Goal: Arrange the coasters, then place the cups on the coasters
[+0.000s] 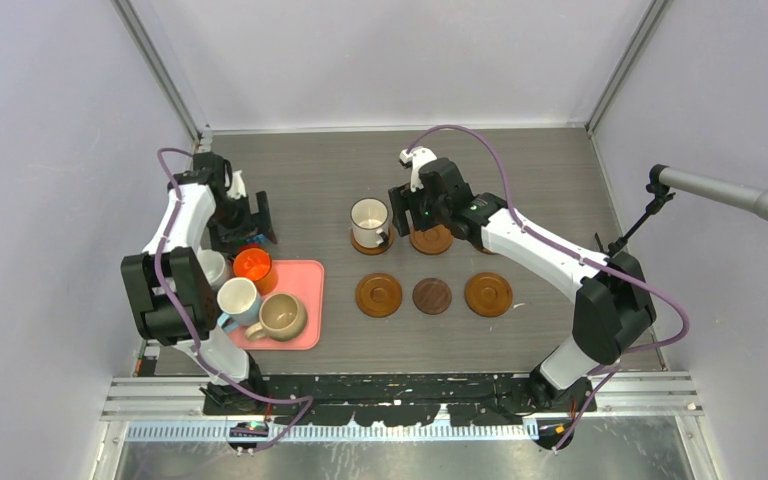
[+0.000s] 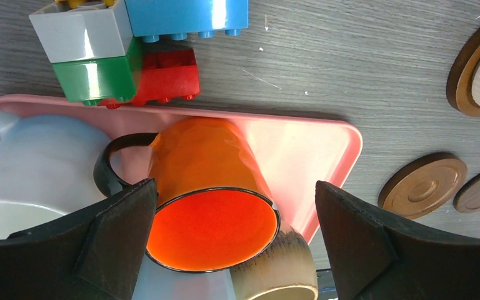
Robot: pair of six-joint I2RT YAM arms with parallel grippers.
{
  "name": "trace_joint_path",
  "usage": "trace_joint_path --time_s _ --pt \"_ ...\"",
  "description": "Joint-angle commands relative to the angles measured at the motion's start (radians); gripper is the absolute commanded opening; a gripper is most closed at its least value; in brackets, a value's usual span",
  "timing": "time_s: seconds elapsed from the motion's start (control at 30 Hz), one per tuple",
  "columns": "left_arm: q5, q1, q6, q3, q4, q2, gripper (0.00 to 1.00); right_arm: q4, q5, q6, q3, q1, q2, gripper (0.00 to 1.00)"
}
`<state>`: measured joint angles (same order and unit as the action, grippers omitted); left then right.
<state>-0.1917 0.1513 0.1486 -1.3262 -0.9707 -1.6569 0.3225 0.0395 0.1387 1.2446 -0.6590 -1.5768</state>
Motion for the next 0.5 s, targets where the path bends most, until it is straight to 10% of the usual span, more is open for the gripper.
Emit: trace_joint_path --time_s 0.0,0.47 --pt "-0.020 -0.007 -0.007 -0.002 0.023 0.004 0.99 -0.028 -0.002 0.009 0.006 0.003 0.033 0.77" --pt "0.173 -0.007 0.062 0.021 -0.083 0.126 1.00 -0.026 -0.008 0.015 0.014 0.004 0.024 0.77"
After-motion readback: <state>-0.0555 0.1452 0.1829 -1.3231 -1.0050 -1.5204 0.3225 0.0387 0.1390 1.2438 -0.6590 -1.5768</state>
